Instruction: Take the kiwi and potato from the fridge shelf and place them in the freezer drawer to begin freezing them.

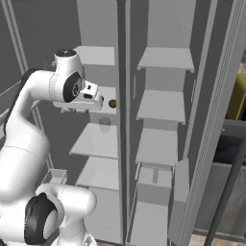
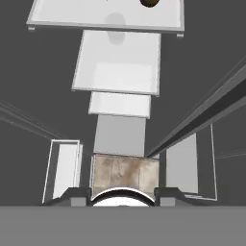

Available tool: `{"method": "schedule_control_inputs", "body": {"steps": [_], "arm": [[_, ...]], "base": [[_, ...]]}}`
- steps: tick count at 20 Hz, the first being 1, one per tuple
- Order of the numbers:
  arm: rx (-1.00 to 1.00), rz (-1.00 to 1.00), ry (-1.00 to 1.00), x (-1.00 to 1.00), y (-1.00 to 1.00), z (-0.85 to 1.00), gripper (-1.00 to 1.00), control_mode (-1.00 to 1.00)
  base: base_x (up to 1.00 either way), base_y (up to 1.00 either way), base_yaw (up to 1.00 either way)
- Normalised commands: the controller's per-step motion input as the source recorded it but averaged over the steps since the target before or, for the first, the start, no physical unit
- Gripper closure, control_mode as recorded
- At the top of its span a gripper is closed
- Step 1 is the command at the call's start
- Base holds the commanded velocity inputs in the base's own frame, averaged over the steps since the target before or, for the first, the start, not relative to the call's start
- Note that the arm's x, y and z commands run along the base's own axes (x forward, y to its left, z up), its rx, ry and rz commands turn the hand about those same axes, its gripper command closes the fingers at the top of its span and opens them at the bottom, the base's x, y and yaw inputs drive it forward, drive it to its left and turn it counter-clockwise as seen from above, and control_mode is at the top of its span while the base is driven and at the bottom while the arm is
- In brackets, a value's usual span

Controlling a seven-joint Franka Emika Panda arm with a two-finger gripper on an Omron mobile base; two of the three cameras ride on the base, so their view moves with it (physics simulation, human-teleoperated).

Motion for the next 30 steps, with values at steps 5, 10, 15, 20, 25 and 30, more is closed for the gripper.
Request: {"method": "schedule_control_inputs", "body": {"steps": [5, 10, 15, 20, 25, 30], "arm": [[-0.06, 0.0, -0.17, -0.07, 0.24, 0.0, -1.0, -1.0], [-0.02, 0.0, -0.26, 0.11, 0.08, 0.0, -1.0, -1.0], [0.03, 0.0, -0.03, 0.33, -0.02, 0.0, -1.0, -1.0], [0.05, 0.0, 0.0, 0.48, 0.0, -0.01, -1.0, -1.0], [0.01, 0.0, 0.0, 0.46, 0.0, -0.29, -1.0, -1.0], [0.0, 0.0, 0.0, 0.16, 0.0, -0.59, -1.0, -1.0]], "base": [[0.0, 0.0, 0.0], [0.0, 0.0, 0.0], [0.0, 0.0, 0.0], [0.0, 0.0, 0.0], [0.0, 0.0, 0.0], [0.0, 0.0, 0.0]]}}
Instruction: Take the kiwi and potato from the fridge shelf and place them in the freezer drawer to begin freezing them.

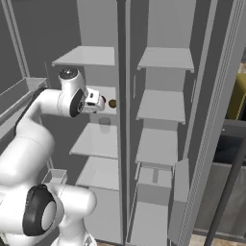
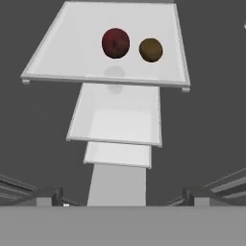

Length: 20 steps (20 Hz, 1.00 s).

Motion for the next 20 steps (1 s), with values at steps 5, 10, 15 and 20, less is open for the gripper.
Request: {"method": "schedule_control_inputs", "body": {"steps": [5, 10, 15, 20], "arm": [[0.03, 0.0, 0.0, 0.43, 0.0, -0.14, -1.0, -1.0], [0.1, 0.0, 0.0, 0.68, 0.0, 0.0, -1.0, -1.0], [0.03, 0.0, 0.0, 0.64, 0.01, -0.1, -1.0, -1.0], [0.0, 0.0, 0.0, 0.38, 0.16, -0.21, -1.0, -1.0]], "base": [[0.0, 0.0, 0.0], [0.0, 0.0, 0.0], [0.0, 0.0, 0.0], [0.0, 0.0, 0.0]]}}
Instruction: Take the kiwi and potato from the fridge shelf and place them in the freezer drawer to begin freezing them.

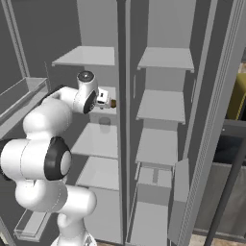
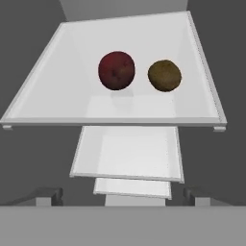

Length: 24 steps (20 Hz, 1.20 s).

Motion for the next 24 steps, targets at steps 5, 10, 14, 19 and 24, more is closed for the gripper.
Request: {"method": "schedule_control_inputs", "body": {"steps": [5, 10, 14, 19, 24], "arm": [[0.0, 0.0, 0.0, 0.29, 0.2, -0.11, -1.0, -1.0], [0.0, 0.0, 0.02, 0.32, 0.11, -0.06, -1.0, -1.0], [0.0, 0.0, 0.07, 0.39, 0.05, -0.13, -1.0, -1.0], [0.01, 0.0, 0.05, 0.42, 0.05, -0.15, -1.0, -1.0], [0.0, 0.0, 0.01, 0.44, 0.1, -0.1, -1.0, -1.0]], "base": [[0.0, 0.0, 0.0], [0.0, 0.0, 0.0], [0.0, 0.0, 0.0], [0.0, 0.0, 0.0], [0.0, 0.0, 0.0]]}}
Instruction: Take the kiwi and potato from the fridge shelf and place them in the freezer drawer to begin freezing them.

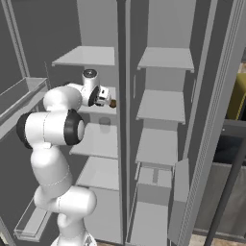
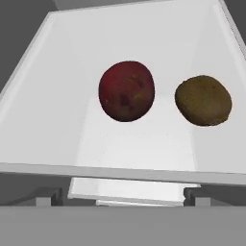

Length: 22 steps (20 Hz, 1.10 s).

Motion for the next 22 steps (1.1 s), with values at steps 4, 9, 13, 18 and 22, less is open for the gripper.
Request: {"method": "schedule_control_inputs", "body": {"steps": [4, 9, 13, 18, 22], "arm": [[0.0, 0.0, 0.01, 0.35, 0.04, -0.14, -1.0, -1.0], [0.0, 0.0, 0.0, 0.37, 0.1, -0.17, -1.0, -1.0], [0.0, 0.0, 0.0, 0.36, 0.07, -0.16, -1.0, -1.0], [0.0, -0.01, 0.0, 0.41, 0.07, -0.24, -1.0, -1.0], [0.0, 0.0, 0.0, 0.41, 0.02, -0.27, -1.0, -1.0]], "base": [[0.0, 0.0, 0.0], [0.0, 0.0, 0.0], [0.0, 0.0, 0.0], [0.0, 0.0, 0.0], [0.0, 0.0, 0.0]]}}
